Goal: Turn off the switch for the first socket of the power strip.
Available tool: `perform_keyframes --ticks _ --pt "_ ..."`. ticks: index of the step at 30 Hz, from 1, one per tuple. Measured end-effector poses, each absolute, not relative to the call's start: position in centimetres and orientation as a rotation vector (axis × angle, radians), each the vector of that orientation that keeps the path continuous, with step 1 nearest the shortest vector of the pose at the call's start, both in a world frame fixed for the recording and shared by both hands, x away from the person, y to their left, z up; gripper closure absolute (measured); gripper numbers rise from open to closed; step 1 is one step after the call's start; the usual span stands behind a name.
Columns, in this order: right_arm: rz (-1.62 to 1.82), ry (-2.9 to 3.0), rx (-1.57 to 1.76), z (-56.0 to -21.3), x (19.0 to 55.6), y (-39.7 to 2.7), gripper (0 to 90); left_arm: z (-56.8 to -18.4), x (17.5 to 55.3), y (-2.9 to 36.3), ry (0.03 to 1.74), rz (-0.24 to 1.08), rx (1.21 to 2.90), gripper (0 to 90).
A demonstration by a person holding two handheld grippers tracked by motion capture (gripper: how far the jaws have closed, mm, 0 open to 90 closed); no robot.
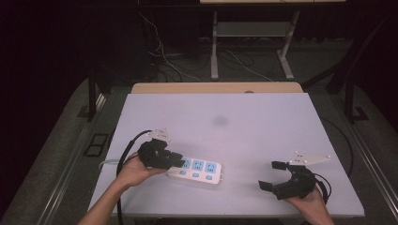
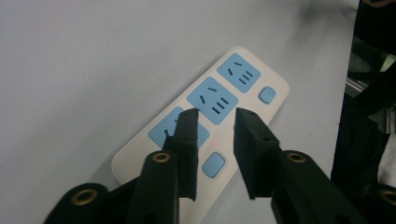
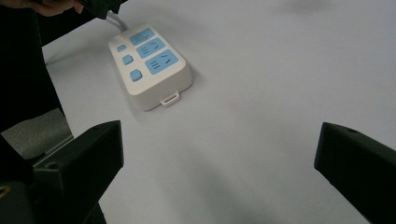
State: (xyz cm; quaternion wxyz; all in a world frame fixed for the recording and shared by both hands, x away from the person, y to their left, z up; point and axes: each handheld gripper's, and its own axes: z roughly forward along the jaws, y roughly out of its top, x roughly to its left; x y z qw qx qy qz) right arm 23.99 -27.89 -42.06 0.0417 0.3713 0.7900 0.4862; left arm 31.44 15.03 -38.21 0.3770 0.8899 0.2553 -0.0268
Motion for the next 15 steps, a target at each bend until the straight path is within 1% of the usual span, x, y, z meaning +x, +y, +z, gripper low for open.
perform_keyframes --ticks 1,2,3,4,7,15 --pt "1.488 2.419 1.136 -42.1 24.0 -27.9 1.0 -38.2 31.5 15.0 0.648 -0.072 2.286 77.4" --pt "1.488 2.419 1.136 -42.1 24.0 -27.9 1.0 -38.3 31.5 14.9 0.647 -0.076 2.292 77.4" --pt "1.487 2.42 1.136 -42.1 24.0 -27.9 1.0 -38.4 31.5 14.8 0.646 -0.075 2.3 82.0" --pt "1.487 2.42 1.136 -42.1 24.0 -27.9 1.0 -38.5 31.5 14.7 0.642 -0.08 2.308 82.0" --pt "1.486 2.421 1.137 -42.1 24.0 -27.8 1.0 -38.7 31.5 14.4 0.637 -0.08 2.332 86.4" --pt "1.485 2.426 1.132 -42.1 23.9 -27.8 1.0 -39.3 31.5 13.8 0.629 -0.08 2.391 88.8"
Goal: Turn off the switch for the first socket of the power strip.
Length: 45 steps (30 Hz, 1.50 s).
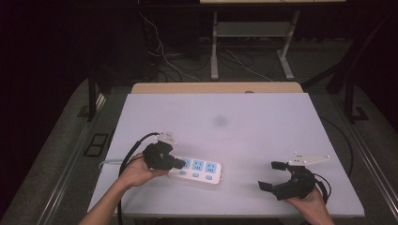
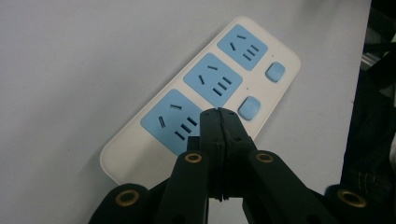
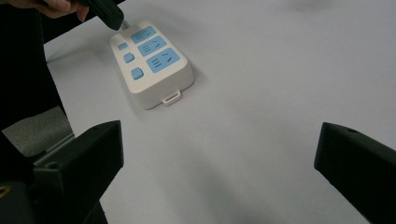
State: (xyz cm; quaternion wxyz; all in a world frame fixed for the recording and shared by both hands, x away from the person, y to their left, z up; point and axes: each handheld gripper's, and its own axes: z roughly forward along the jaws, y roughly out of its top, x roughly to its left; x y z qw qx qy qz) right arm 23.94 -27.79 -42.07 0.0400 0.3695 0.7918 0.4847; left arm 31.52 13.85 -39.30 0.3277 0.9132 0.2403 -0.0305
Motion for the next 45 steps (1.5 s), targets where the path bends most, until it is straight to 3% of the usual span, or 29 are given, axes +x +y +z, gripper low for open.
perform_keyframes --ticks 13,45 --pt "1.478 2.439 1.121 -42.1 23.9 -27.7 1.0 -40.3 31.5 12.9 0.595 -0.123 2.487 89.0" --pt "1.473 2.442 1.099 -42.0 23.7 -27.7 1.0 -40.8 32.1 13.3 0.689 -0.183 2.427 89.8"
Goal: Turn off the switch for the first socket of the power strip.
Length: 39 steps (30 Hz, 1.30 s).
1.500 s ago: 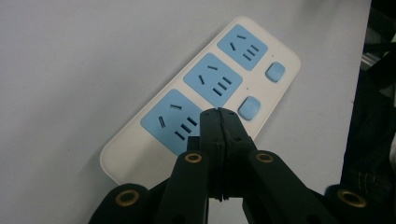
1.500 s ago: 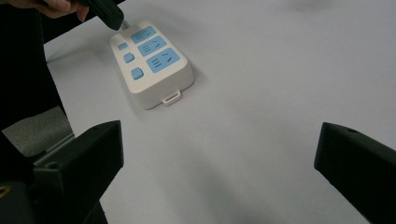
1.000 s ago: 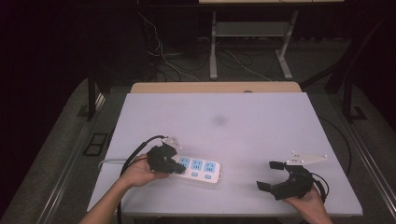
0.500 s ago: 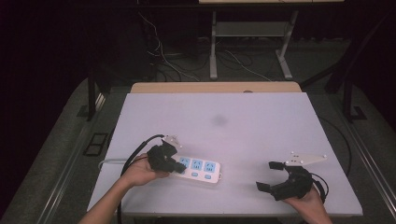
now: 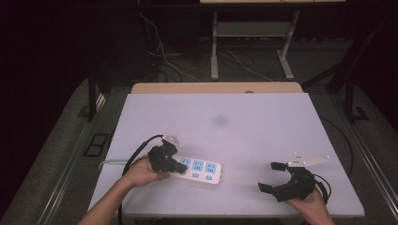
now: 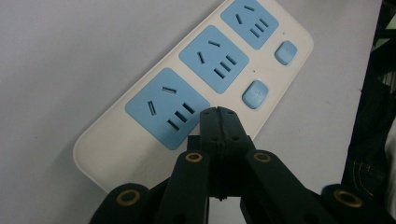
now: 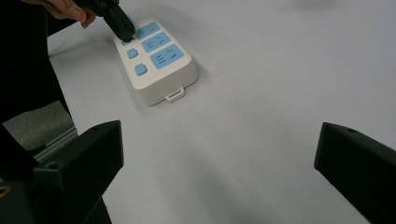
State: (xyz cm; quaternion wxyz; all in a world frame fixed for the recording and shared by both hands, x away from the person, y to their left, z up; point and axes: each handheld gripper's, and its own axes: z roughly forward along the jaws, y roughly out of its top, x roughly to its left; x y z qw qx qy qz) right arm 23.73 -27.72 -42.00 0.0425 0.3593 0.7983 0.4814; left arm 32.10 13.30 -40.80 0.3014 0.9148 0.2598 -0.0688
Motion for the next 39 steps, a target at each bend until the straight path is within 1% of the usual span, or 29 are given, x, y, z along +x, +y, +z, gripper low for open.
perform_keyframes --ticks 3,20,28,39 --pt "1.472 2.44 1.103 -42.0 23.7 -27.8 1.0 -40.9 32.1 13.5 0.693 -0.186 2.406 89.7" --pt "1.473 2.435 1.112 -42.0 23.8 -27.9 1.0 -40.7 31.7 13.3 0.666 -0.143 2.423 89.5" --pt "1.471 2.437 1.115 -42.1 23.9 -28.0 1.0 -40.1 31.7 13.6 0.644 -0.129 2.4 89.5" --pt "1.473 2.429 1.121 -42.1 23.9 -28.2 1.0 -38.4 32.0 14.0 0.645 -0.07 2.363 89.4"
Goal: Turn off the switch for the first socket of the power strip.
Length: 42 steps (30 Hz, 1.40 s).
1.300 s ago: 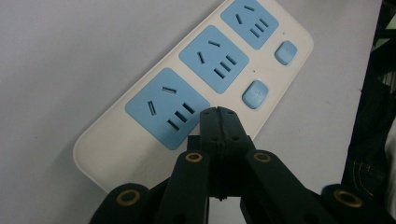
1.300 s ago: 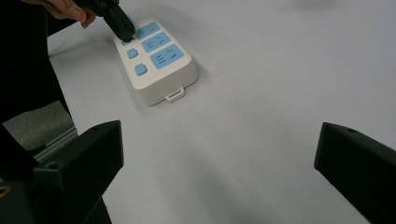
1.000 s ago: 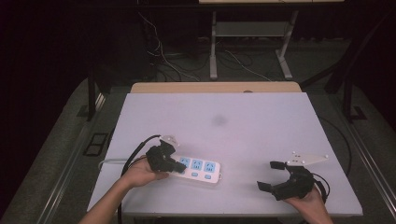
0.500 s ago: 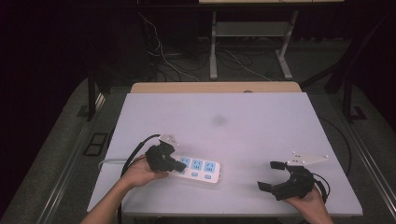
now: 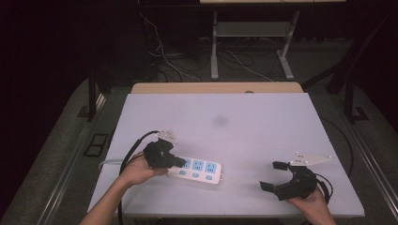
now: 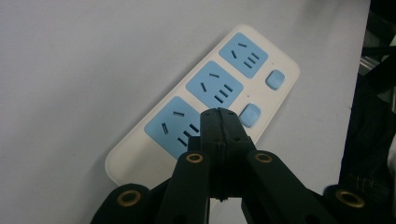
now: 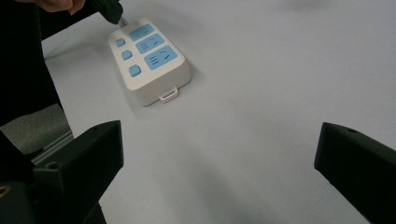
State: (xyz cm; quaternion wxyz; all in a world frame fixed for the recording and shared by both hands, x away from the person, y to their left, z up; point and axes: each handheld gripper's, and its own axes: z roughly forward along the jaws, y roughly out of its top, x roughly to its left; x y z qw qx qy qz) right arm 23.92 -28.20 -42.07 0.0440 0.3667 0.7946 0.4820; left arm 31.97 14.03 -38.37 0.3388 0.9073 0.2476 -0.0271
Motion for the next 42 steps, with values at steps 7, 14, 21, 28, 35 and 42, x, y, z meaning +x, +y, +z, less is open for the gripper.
perform_keyframes --ticks 7,14,21,28,35,42 --pt "1.474 2.429 1.119 -42.1 23.9 -28.2 1.0 -37.6 32.0 14.7 0.67 -0.041 2.327 89.4" --pt "1.476 2.432 1.118 -42.1 23.9 -28.1 1.0 -36.9 31.7 15.8 0.703 -0.005 2.274 89.1" --pt "1.482 2.434 1.116 -42.0 23.8 -28.0 1.0 -36.1 31.0 17.0 0.742 0.023 2.198 87.8" --pt "1.484 2.441 1.112 -42.1 23.8 -28.0 1.0 -35.7 29.8 18.0 0.772 0.068 2.108 82.8" --pt "1.488 2.444 1.11 -42.1 23.7 -27.9 1.0 -35.8 28.6 18.7 0.799 0.092 1.985 58.1" --pt "1.486 2.446 1.112 -42.1 23.7 -27.9 1.0 -36.6 27.7 19.0 0.811 0.102 1.923 7.9"
